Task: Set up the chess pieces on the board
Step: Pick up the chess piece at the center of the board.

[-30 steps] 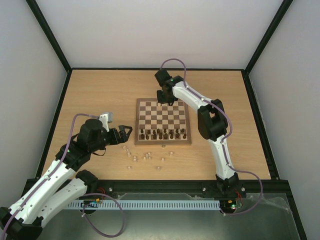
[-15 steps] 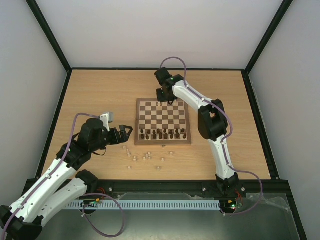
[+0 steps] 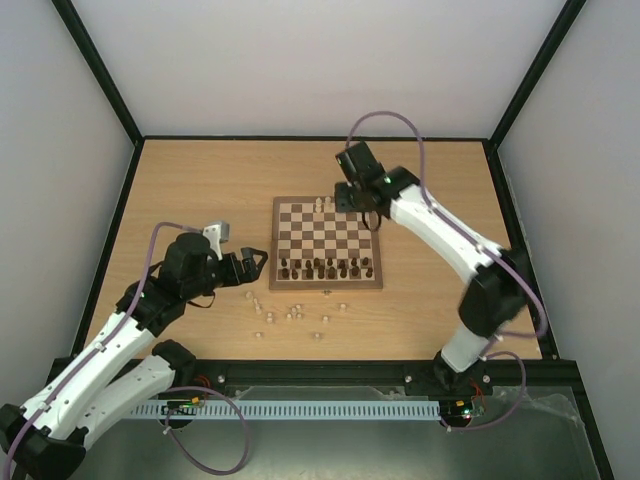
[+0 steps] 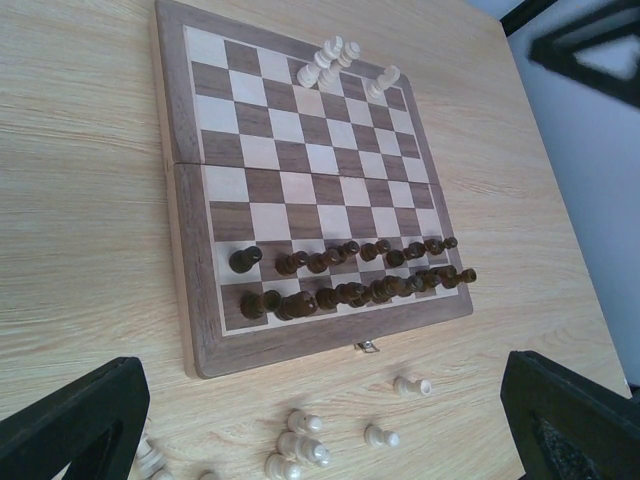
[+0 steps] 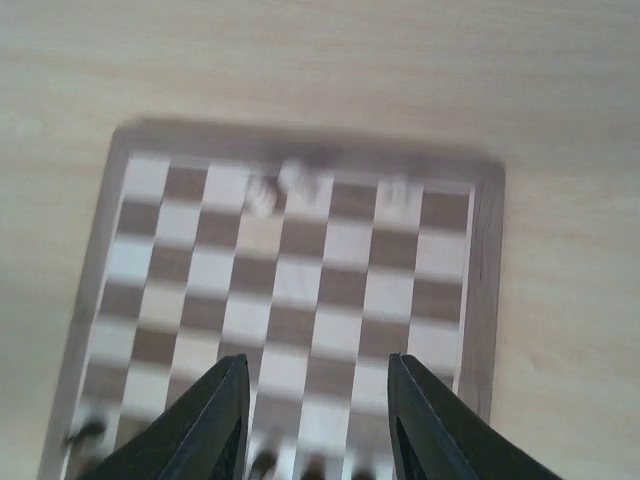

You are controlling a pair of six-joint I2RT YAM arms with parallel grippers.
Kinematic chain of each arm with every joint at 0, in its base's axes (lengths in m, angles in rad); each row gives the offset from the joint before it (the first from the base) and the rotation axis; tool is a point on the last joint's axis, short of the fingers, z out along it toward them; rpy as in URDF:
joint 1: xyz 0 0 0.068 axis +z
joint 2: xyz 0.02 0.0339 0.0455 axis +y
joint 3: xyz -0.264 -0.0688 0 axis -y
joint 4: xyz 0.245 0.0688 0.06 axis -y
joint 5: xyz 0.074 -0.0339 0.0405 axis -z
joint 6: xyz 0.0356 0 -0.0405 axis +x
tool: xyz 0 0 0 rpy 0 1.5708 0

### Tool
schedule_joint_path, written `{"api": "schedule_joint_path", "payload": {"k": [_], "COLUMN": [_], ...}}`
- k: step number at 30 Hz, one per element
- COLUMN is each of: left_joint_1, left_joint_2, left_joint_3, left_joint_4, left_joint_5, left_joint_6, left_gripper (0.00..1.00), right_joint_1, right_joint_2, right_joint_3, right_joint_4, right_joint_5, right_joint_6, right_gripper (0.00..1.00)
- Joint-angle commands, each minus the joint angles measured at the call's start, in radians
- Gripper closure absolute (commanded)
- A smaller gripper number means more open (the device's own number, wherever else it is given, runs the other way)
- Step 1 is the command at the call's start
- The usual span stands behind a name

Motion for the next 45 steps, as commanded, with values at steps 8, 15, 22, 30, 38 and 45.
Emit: {"api": "schedule_joint_path", "payload": {"k": [8, 15, 22, 30, 38, 45], "left_joint_1": [0.005, 0.002, 0.003, 0.0, -0.002, -0.002], "left_joint_2": [0.083, 0.101, 0.003, -0.075, -0.092, -0.083], "left_joint_3": [-0.103, -0.203, -0.262, -0.304, -0.306, -0.304], "left_joint_4": [0.038, 0.079, 0.058, 0.053, 0.059, 0.068], "left_joint_5": [-0.083, -0.095, -0.139, -0.135, -0.122, -0.117], "left_joint_6": [-0.074, -0.153, -0.203, -0.226, -0.219, -0.21], "left_gripper": [0.01, 0.0, 0.01, 0.01, 0.01, 0.01], "right_joint_1": [0.206, 0.267, 0.386, 0.46, 0.463, 0.463], "right_joint_2": [-0.519, -0.605, -0.492, -0.335, -0.255, -0.234], "right_joint_3": [-0.658, -0.841, -0.87, -0.818, -0.791, -0.758], "right_joint_4": [0.033, 0.066, 0.139, 0.181, 0.199, 0.178], "right_joint_5": [-0.008, -0.082, -0.068, -0.05, -0.023, 0.014], "right_joint_6": [0.185, 0.253, 0.292, 0.299, 0.298, 0.301], "right_gripper": [0.58, 0.59, 0.59, 0.6, 0.68, 0.91]}}
